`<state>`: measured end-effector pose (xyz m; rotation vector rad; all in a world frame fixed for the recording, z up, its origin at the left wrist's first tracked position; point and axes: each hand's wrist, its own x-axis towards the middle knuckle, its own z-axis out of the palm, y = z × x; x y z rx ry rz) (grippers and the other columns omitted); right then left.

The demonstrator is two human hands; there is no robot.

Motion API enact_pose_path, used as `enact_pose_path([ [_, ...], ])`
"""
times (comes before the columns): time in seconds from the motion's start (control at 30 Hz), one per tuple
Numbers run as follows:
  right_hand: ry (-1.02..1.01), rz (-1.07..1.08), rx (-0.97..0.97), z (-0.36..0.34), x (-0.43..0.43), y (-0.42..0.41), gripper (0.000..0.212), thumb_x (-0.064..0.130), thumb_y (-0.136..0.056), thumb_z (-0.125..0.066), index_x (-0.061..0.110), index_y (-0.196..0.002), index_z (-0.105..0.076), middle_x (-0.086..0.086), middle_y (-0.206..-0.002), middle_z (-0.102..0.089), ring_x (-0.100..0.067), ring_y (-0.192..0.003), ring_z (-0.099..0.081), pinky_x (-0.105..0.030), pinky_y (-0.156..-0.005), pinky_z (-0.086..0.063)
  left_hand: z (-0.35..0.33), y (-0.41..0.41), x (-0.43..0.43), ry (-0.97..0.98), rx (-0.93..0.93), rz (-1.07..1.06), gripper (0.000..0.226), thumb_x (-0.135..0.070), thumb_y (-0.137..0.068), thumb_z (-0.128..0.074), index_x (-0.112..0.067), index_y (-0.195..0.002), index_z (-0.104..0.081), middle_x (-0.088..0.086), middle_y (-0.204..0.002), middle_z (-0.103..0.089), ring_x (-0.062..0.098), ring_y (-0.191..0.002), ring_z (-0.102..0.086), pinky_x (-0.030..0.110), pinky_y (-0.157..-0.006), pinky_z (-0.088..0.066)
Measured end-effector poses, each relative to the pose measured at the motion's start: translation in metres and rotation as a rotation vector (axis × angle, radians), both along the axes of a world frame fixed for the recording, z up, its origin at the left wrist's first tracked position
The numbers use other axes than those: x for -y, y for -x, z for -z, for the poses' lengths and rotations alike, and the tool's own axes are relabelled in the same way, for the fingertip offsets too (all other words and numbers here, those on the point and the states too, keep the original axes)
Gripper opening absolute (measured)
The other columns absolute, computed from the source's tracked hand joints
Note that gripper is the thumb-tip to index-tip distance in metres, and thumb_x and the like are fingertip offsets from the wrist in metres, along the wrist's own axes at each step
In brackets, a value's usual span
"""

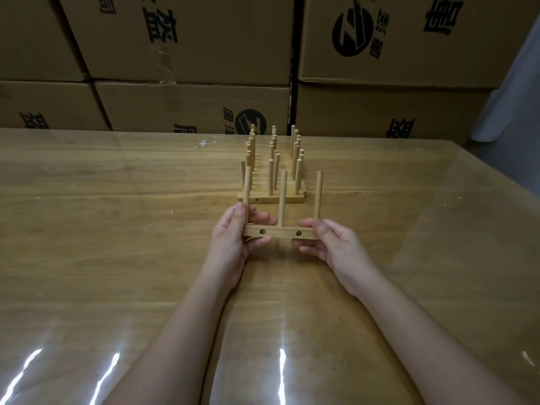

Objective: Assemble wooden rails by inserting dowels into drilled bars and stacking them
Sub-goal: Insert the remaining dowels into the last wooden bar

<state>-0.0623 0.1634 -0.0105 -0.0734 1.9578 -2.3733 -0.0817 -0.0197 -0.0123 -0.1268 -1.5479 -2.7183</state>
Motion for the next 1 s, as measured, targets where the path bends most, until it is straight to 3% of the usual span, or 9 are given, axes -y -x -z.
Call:
enact_pose_path([
  [0.3,0.064,0.008,0.038,0.000,-0.005,0.003,0.021,0.019,-0.095,-0.048,0.007,-0.102,-0.063,-0.012,-0.102,-0.069,-0.024,-0.089,-0.070,-0.024,-0.072,-0.056,0.001,-0.001,-0.002,0.104,-0.026,0.002,0.027,-0.035,-0.096,-0.044,-0.012,-0.095,-0.057,0.006,-0.085,-0.073,0.020,-0.090,-0.071,0.022,-0.057,-0.056],
  [0.4,0.090,0.048,0.052,0.000,-0.012,0.007,0.018,0.017,-0.092,-0.053,0.010,-0.107,-0.058,-0.010,-0.106,-0.066,-0.023,-0.091,-0.069,-0.025,-0.072,-0.056,0.001,-0.003,-0.001,0.193,-0.005,0.012,0.036,-0.040,-0.085,-0.051,-0.013,-0.107,-0.059,0.006,-0.096,-0.073,0.019,-0.095,-0.069,0.023,-0.064,-0.057],
  [0.5,0.032,0.089,0.052,0.001,-0.022,0.009,0.025,0.013,-0.091,-0.054,0.007,-0.115,-0.053,-0.013,-0.110,-0.062,-0.021,-0.091,-0.069,-0.024,-0.072,-0.055,-0.001,-0.004,0.010,0.266,0.020,0.017,0.034,-0.024,-0.083,-0.062,-0.016,-0.117,-0.059,-0.001,-0.105,-0.072,0.015,-0.101,-0.067,0.022,-0.075,-0.055],
  [0.6,-0.237,0.173,-0.038,0.005,-0.029,0.010,0.014,0.016,-0.090,-0.059,0.014,-0.104,-0.058,-0.007,-0.105,-0.063,-0.014,-0.090,-0.067,-0.024,-0.074,-0.054,-0.004,-0.009,0.021,0.420,0.022,0.037,0.036,-0.004,-0.086,-0.064,-0.020,-0.118,-0.061,-0.004,-0.110,-0.069,0.009,-0.103,-0.065,0.017,-0.076,-0.053],
  [0.67,-0.465,0.204,-0.087,0.007,-0.031,0.010,0.021,0.025,-0.087,-0.064,0.019,-0.107,-0.059,0.001,-0.105,-0.063,-0.013,-0.098,-0.061,-0.027,-0.083,-0.049,-0.006,-0.012,0.022,0.694,0.007,0.037,0.040,-0.007,-0.087,-0.064,-0.022,-0.123,-0.057,-0.008,-0.113,-0.065,0.004,-0.103,-0.062,0.014,-0.077,-0.051],
  [0.73,-0.614,0.198,-0.105,0.008,-0.031,0.009,0.026,0.032,-0.084,-0.066,0.026,-0.108,-0.058,0.005,-0.106,-0.061,-0.011,-0.098,-0.057,-0.024,-0.081,-0.046,-0.005,-0.013,0.022,0.935,-0.024,0.013,0.042,-0.009,-0.087,-0.065,-0.020,-0.127,-0.056,-0.006,-0.115,-0.063,0.006,-0.106,-0.059,0.016,-0.086,-0.047],
  [0.87,-0.851,0.179,-0.131,0.008,-0.028,0.006,0.030,0.036,-0.081,-0.068,0.027,-0.109,-0.060,0.006,-0.105,-0.056,-0.016,-0.103,-0.053,-0.038,-0.094,-0.044,-0.005,-0.013,0.023,1.086,-0.052,-0.103,0.040,-0.007,-0.085,-0.068,-0.017,-0.123,-0.059,-0.005,-0.112,-0.062,0.008,-0.103,-0.056,0.014,-0.084,-0.042],
  [1.0,-1.009,0.129,-0.176,0.003,-0.025,0.003,0.025,0.030,-0.084,-0.066,0.027,-0.109,-0.062,0.011,-0.107,-0.054,-0.013,-0.108,-0.050,-0.041,-0.100,-0.039,-0.002,-0.011,0.028,1.167,-0.036,-0.157,0.033,-0.009,-0.087,-0.067,-0.018,-0.118,-0.061,-0.001,-0.116,-0.063,0.013,-0.106,-0.057,0.024,-0.091,-0.045],
])
